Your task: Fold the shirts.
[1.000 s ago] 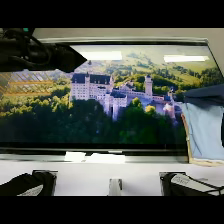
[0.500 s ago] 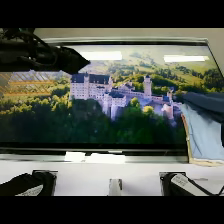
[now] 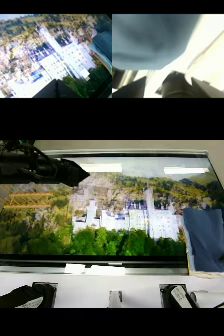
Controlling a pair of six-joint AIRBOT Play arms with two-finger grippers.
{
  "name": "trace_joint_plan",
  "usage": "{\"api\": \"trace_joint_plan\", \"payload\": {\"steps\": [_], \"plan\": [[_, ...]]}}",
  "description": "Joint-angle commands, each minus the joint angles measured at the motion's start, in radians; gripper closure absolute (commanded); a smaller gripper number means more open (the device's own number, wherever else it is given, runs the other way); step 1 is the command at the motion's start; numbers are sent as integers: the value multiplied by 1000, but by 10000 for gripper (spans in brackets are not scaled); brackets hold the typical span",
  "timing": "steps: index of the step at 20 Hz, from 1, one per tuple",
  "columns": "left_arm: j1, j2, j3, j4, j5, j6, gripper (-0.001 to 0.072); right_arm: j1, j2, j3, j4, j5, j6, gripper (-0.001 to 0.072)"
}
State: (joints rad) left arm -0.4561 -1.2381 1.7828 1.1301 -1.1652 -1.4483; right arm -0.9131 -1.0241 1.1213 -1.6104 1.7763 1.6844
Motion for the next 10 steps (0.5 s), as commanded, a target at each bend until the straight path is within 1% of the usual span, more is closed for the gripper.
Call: {"api": "trace_joint_plan", "payload": {"steps": [1, 3, 4, 5, 7, 8, 9, 10], "plan": [[0, -1, 0, 0, 2, 1, 679, 1, 19, -46, -66, -85, -70, 119], [1, -1, 2, 35, 4, 0, 680, 1, 18, 22, -18, -180, -103, 118], [0, -1, 4, 84, -3, -3, 681, 8, 18, 89, 24, -256, -114, 117], [0, -1, 6, 164, -15, -24, 682, 39, 18, 171, 45, -348, -118, 118], [0, -9, 9, 401, -75, -101, 683, 168, 16, 330, 45, -530, -134, 120], [0, -23, 9, 531, -134, -140, 683, 257, 8, 393, 44, -587, -154, 120], [1, -46, 9, 657, -219, -168, 682, 369, -6, 444, 37, -615, -154, 122], [2, -74, 9, 744, -299, -173, 682, 477, -26, 473, 37, -613, -142, 122]]}}
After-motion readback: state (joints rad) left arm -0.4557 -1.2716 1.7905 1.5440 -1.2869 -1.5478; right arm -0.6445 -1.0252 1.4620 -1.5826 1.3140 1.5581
